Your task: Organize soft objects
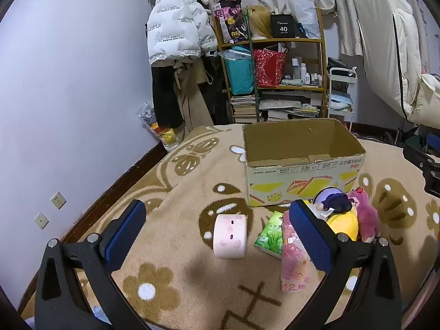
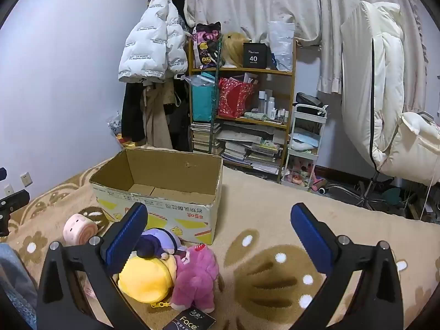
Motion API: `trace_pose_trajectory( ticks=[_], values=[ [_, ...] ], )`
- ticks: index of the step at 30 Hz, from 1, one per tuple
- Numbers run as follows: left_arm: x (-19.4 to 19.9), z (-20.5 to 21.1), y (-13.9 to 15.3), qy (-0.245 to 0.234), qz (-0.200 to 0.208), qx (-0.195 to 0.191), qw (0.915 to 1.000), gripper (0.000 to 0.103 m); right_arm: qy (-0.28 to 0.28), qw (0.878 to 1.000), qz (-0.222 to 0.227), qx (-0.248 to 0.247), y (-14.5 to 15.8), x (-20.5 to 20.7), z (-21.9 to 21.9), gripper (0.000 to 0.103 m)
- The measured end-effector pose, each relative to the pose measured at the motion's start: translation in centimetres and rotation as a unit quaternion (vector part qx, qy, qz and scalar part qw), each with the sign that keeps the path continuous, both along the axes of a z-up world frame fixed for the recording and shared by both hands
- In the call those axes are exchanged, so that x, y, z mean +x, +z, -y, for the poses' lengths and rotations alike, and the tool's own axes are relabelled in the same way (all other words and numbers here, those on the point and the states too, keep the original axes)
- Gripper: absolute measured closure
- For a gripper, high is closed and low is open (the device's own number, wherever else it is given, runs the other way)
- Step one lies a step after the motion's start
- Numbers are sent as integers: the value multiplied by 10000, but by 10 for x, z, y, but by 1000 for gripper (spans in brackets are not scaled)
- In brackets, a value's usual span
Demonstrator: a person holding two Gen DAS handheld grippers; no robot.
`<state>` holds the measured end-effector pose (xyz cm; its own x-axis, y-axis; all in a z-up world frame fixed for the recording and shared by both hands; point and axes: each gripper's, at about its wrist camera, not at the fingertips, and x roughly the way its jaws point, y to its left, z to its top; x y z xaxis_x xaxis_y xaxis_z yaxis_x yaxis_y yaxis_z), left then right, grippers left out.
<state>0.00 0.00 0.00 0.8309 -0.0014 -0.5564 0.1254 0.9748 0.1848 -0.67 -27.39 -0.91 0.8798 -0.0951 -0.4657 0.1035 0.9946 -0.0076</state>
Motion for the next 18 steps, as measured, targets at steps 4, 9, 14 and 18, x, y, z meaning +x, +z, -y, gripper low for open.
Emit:
trace_pose_trajectory(
  ticks=[4, 9, 14, 18],
  values=[
    [0, 0, 0, 12, -15, 21, 10000, 0, 4, 10000, -13, -20, 0, 0, 0, 0],
    [0, 1, -1, 27, -28, 24, 10000, 0, -8, 10000, 11, -29, 0, 0, 1, 0],
    [2, 3, -2, 15, -18, 23, 10000, 0, -4, 10000, 24, -38, 0, 0, 1, 0],
    [2, 3, -2, 33, -21, 18, 10000, 0, -8, 10000, 28, -41, -1, 0, 1, 0]
  ],
)
